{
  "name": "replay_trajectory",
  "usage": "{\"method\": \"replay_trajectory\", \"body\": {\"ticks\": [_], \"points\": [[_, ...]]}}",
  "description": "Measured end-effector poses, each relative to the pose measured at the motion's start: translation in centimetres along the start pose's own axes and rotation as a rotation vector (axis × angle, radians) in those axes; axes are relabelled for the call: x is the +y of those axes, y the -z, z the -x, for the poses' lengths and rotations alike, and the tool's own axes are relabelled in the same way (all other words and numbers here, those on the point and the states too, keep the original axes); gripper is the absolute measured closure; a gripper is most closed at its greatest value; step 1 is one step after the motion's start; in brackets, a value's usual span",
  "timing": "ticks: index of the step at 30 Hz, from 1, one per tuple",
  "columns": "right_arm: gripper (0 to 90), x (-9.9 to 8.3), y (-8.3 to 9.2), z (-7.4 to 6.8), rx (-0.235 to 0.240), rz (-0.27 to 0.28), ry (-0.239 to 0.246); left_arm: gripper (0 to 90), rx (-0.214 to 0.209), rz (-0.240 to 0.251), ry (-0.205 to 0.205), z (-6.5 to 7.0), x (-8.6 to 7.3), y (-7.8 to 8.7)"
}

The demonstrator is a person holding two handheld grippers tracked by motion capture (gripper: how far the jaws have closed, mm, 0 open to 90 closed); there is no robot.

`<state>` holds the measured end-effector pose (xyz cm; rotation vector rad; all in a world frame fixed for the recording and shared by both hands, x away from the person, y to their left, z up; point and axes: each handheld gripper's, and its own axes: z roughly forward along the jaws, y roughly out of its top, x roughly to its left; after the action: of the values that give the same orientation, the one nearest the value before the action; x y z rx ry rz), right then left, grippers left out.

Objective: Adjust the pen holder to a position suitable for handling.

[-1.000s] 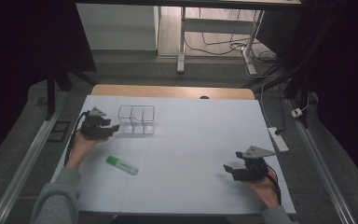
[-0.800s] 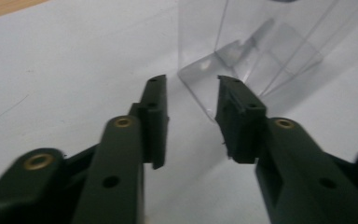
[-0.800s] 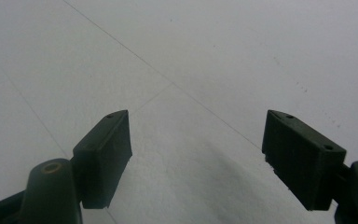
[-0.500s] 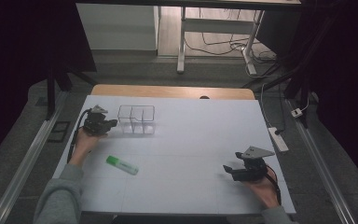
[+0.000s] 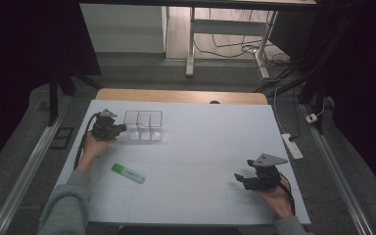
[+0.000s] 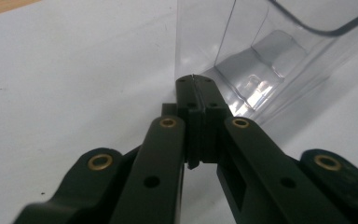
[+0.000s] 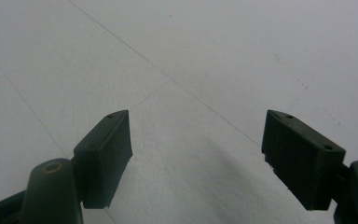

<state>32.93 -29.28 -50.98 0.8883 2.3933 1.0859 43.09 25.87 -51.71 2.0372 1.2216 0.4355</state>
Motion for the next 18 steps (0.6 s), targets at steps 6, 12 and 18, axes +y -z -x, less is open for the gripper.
{"method": "replay_trajectory", "body": {"ticks": [6, 12, 18], "points": [[23.4, 0.0, 0.0, 0.0, 0.0, -0.002, 0.0, 88.9, -0.015, 0.006, -0.021, 0.7, 0.4, -0.2], [23.4, 0.0, 0.0, 0.0, -0.003, -0.002, 0.0, 88.9, -0.031, -0.002, -0.04, 1.4, 0.8, -0.6], [23.4, 0.0, -0.1, 0.0, 0.0, -0.003, 0.0, 88.9, -0.046, -0.01, -0.054, 1.9, 1.1, -1.0]]}}
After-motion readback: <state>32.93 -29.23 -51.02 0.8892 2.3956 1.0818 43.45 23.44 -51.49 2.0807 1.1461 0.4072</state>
